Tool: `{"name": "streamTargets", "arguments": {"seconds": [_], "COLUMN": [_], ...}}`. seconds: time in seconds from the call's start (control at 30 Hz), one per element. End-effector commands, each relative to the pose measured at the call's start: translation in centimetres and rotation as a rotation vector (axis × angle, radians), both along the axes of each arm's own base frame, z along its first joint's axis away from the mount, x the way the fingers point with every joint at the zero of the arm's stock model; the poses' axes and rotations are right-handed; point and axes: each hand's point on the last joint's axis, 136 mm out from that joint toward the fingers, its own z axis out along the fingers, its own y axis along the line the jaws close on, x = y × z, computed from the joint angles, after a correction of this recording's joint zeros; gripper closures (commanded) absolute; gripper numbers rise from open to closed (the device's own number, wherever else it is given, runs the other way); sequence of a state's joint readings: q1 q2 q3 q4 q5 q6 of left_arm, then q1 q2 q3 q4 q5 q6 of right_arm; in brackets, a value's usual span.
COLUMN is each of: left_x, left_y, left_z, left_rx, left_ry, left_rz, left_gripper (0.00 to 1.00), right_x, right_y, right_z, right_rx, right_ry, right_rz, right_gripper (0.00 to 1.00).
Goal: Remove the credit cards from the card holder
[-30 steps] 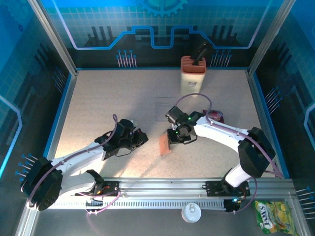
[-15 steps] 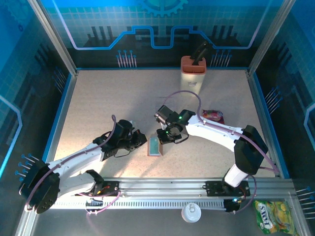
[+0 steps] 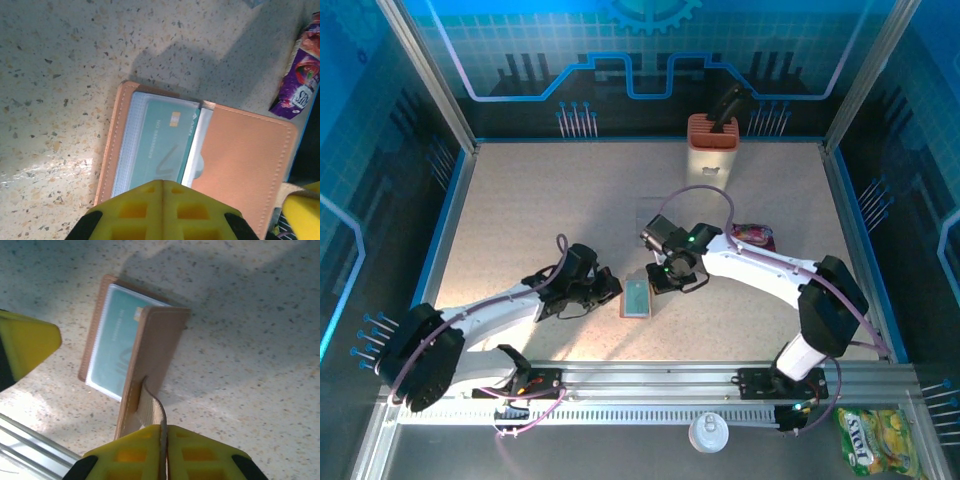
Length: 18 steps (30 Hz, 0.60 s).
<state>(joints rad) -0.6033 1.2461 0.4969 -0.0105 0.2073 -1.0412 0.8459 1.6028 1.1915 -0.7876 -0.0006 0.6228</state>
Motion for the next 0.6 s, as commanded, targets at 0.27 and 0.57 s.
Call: {"name": "streamTargets", "arguments": {"seconds": [0.27, 0.57], "left_x": [-0.5, -1.0], "left_y": [-0.4, -0.5], "left_z": [-1.8, -3.2], "left_rx": [0.000, 0.036], "left_ry": [0.043, 0.079], "left_rz": [-0.023, -0.021], "left_gripper": [1.00, 1.00], "right_x": [-0.5, -0.6], "right_y": [-4.1, -5.7], "right_z": [-2.2, -4.5], "right_rx": [-0.074, -0.109], "right_ry": [0.021, 0.047], "right_rz": [-0.045, -0.076], "right_gripper": [0.89, 0.89]}}
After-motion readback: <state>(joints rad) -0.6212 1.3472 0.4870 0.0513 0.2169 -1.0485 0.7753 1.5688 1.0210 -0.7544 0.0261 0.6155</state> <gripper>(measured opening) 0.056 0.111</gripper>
